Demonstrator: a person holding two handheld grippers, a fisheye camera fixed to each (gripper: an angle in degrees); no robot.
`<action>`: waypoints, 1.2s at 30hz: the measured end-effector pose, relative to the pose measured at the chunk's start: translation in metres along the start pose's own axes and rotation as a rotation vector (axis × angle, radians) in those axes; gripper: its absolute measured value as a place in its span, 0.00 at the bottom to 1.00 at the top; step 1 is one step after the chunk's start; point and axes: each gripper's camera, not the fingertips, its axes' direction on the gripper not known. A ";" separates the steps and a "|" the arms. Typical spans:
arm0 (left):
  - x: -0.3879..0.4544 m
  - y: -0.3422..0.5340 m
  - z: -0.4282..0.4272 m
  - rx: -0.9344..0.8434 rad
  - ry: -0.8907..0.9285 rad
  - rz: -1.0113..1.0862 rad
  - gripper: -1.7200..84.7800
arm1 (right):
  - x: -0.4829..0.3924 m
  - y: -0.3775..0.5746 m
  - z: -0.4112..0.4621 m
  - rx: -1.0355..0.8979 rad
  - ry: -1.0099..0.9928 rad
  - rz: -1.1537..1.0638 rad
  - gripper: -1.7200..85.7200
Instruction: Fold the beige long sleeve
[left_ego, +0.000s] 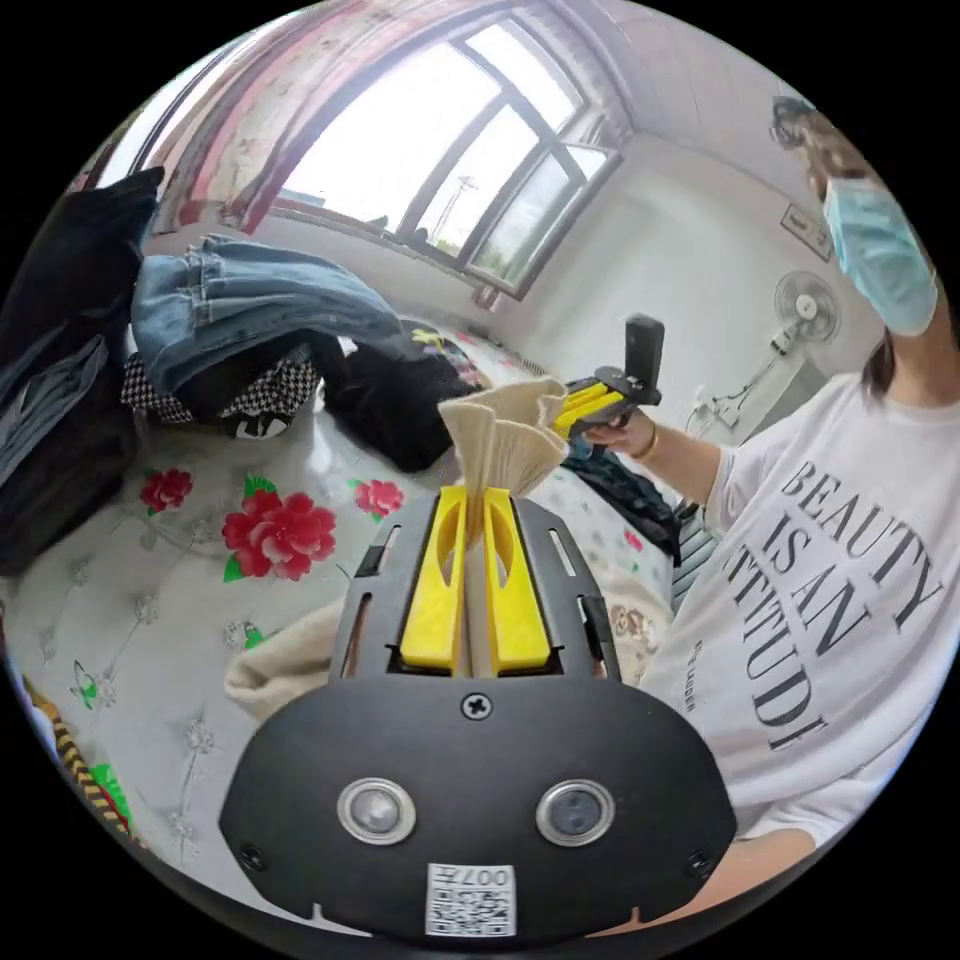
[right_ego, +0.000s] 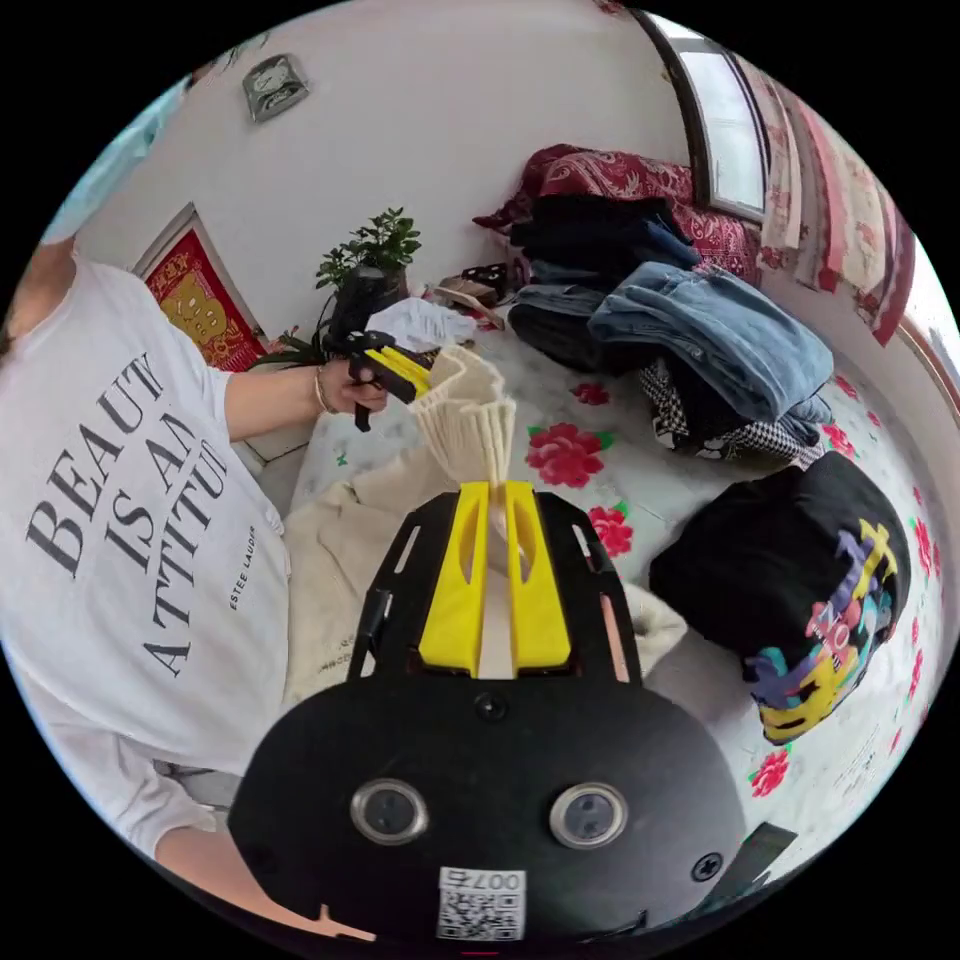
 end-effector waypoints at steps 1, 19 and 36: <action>0.009 0.019 0.018 -0.094 -0.029 0.004 0.05 | -0.014 0.014 0.026 -0.090 -0.006 0.020 0.04; 0.077 0.100 0.154 -0.499 -0.071 -0.275 0.07 | -0.066 0.084 0.138 -0.344 -0.140 0.417 0.09; 0.193 0.342 -0.016 -0.224 -0.391 -0.910 0.18 | -0.186 0.421 -0.021 -0.171 -0.026 1.048 0.13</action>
